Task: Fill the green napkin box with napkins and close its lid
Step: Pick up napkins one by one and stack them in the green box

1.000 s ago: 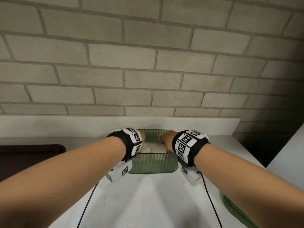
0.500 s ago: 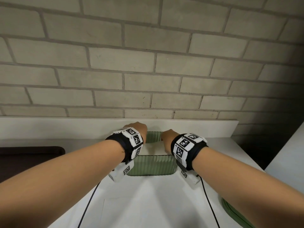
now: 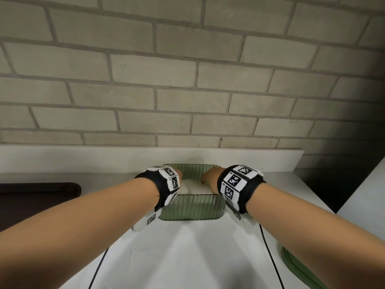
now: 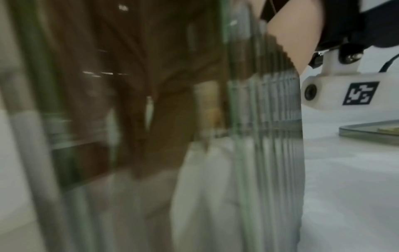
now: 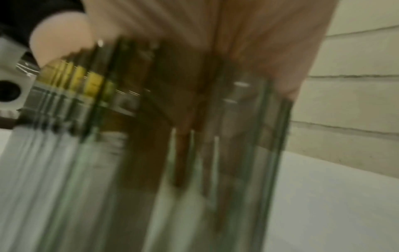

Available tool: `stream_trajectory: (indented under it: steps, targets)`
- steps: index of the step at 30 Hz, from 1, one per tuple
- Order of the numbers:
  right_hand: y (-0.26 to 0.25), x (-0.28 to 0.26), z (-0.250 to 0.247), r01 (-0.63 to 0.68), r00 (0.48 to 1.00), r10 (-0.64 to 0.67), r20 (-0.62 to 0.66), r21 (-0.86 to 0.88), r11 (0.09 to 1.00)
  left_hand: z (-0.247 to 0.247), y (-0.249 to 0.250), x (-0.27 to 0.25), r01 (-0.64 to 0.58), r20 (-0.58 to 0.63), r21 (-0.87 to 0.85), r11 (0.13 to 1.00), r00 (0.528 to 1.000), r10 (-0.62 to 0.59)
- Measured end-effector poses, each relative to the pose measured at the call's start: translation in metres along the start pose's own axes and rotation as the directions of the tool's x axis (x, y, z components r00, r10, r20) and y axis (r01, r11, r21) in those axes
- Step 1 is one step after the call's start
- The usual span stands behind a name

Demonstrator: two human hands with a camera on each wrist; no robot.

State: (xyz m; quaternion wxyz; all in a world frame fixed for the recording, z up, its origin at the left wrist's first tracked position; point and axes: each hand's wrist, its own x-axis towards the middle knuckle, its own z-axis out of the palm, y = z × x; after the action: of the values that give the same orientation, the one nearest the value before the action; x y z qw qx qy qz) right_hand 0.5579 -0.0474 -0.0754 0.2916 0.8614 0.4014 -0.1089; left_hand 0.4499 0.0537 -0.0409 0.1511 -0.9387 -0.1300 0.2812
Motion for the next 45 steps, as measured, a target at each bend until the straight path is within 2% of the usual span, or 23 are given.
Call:
stream_trajectory:
  steps: [4, 5, 7, 9, 11, 12, 14, 15, 18, 19, 21, 23, 26, 29, 33, 41, 43, 45]
  targets:
    - [0.014, 0.055, 0.029, 0.052, 0.999, -0.053, -0.006, -0.074, 0.996, 0.000, -0.001, -0.006, -0.001, -0.006, -0.036, 0.999, 1.000, 0.001]
    - [0.014, 0.051, 0.026, 0.057, 0.998, -0.058, -0.014, -0.066, 0.996, -0.002, -0.002, -0.004, 0.002, 0.010, -0.060, 0.998, 1.000, -0.001]
    - [0.003, 0.000, -0.002, 0.021, 1.000, -0.021, -0.005, 0.008, 1.000, -0.005, -0.001, -0.009, 0.019, 0.012, -0.077, 0.997, 1.000, -0.018]
    - [-0.001, -0.040, -0.023, 0.002, 1.000, -0.001, -0.008, 0.124, 0.992, -0.013, -0.007, -0.019, -0.008, -0.136, -0.200, 0.980, 0.990, -0.020]
    - [0.000, -0.078, -0.037, 0.026, 0.990, 0.018, -0.137, 0.312, 0.950, -0.019, -0.017, -0.038, -0.081, -0.306, -0.318, 0.945, 0.952, -0.021]
    - [0.001, -0.100, -0.042, 0.045, 0.975, 0.052, -0.218, 0.419, 0.907, -0.022, -0.024, -0.052, -0.102, -0.345, -0.373, 0.922, 0.938, -0.036]
    - [0.001, -0.135, -0.037, 0.122, 0.929, 0.109, -0.355, 0.570, 0.812, -0.020, -0.030, -0.072, -0.148, -0.378, -0.506, 0.850, 0.923, -0.065]
    - [-0.001, -0.149, -0.031, 0.150, 0.913, 0.138, -0.385, 0.630, 0.762, -0.016, -0.032, -0.088, -0.179, -0.380, -0.604, 0.776, 0.921, -0.083]
    - [-0.011, -0.190, -0.009, 0.208, 0.898, 0.182, -0.400, 0.752, 0.625, 0.011, -0.036, -0.126, -0.279, -0.371, -0.817, 0.504, 0.924, -0.090]
    - [-0.015, -0.202, 0.002, 0.216, 0.905, 0.182, -0.384, 0.784, 0.582, 0.023, -0.036, -0.137, -0.274, -0.332, -0.849, 0.451, 0.942, -0.054]
    - [-0.025, -0.229, 0.022, 0.226, 0.922, 0.171, -0.347, 0.842, 0.489, 0.047, -0.031, -0.156, -0.248, -0.257, -0.873, 0.419, 0.966, 0.037]
    - [-0.035, -0.257, 0.038, 0.225, 0.931, 0.166, -0.326, 0.868, 0.443, 0.069, -0.025, -0.171, -0.237, -0.219, -0.878, 0.416, 0.971, 0.092]
    - [-0.044, -0.295, 0.060, 0.188, 0.931, 0.214, -0.296, 0.891, 0.413, 0.099, -0.019, -0.196, -0.236, -0.212, -0.896, 0.375, 0.972, 0.105]
    - [-0.052, -0.331, 0.084, 0.147, 0.924, 0.280, -0.261, 0.917, 0.370, 0.124, -0.013, -0.219, -0.224, -0.217, -0.923, 0.314, 0.975, 0.057]
    - [-0.064, -0.372, 0.116, 0.081, 0.923, 0.337, -0.183, 0.952, 0.297, 0.155, 0.006, -0.236, -0.171, -0.198, -0.932, 0.319, 0.979, -0.054]
    - [-0.082, -0.431, 0.151, 0.007, 0.903, 0.416, -0.107, 0.972, 0.235, 0.185, 0.046, -0.251, -0.118, -0.175, -0.917, 0.381, 0.977, -0.118]
    - [-0.084, -0.436, 0.159, -0.020, 0.904, 0.421, -0.082, 0.973, 0.232, 0.186, 0.053, -0.250, -0.073, -0.134, -0.908, 0.412, 0.984, -0.120]
    - [-0.083, -0.437, 0.169, -0.066, 0.899, 0.434, -0.061, 0.960, 0.271, 0.184, 0.056, -0.248, -0.034, -0.100, -0.889, 0.457, 0.988, -0.120]
